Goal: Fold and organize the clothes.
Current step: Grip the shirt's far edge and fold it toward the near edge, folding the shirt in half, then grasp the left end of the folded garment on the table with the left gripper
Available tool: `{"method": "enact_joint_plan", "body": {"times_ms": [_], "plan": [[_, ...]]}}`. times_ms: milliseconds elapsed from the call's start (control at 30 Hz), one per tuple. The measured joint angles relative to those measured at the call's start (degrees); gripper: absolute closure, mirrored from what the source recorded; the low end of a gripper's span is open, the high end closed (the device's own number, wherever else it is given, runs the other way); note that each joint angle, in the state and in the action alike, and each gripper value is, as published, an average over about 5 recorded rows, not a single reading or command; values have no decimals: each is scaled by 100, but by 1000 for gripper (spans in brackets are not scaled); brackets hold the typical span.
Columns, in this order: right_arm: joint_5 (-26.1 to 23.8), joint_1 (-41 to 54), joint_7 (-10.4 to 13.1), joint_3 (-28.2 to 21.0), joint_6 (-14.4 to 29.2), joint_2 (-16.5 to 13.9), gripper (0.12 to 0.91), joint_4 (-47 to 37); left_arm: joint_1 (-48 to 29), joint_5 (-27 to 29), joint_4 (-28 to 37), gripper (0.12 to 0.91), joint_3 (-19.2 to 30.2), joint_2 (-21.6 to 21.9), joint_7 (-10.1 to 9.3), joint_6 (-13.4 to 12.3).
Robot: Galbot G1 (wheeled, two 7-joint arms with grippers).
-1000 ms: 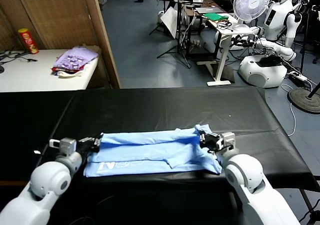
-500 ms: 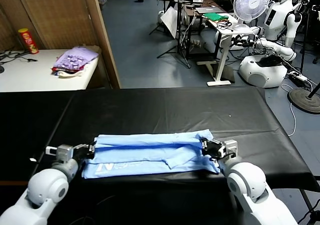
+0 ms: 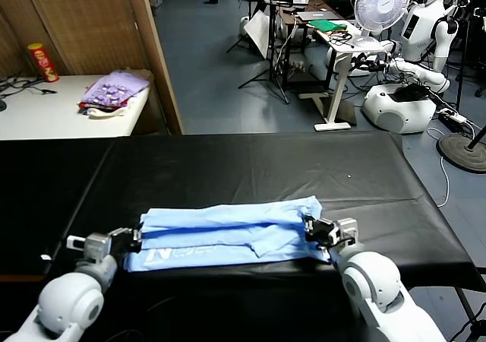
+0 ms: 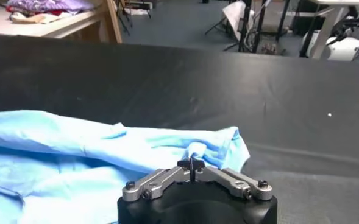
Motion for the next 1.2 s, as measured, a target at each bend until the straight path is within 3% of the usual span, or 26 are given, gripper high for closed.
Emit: {"method": "enact_joint_plan", "body": {"times_ms": [133,233,400,533,700,867,1100,1200], "plan": [[1,-58,-71,60,0,-69,818,88,77,-6,-47,843,13,-56,-178,-2],[1,-123,-89,136,0,-129,658,195,121,-24,-108,711,1,-78,-237,28],[-19,-161,-37,341,0,-136,378,358,186,-86,-241,427,-56,-79,-253,132],[-290,-38,114,465,32,-8,245,256,88,-316,-235,269,-127,-120,-295,61],[-543,185,116,447,225,182,228,-120,-296,-917,53,233,-165,-219,-212,-155],[-561,405,71,335,337,342,227,-531,-737,-1503,465,232,-72,-313,-107,-207],[-568,661,54,197,407,564,230,-1011,-1087,-1743,927,237,97,-390,-97,-199],[-576,728,36,177,466,633,284,-1156,-1114,-1751,1069,301,116,-411,-76,-197]]}}
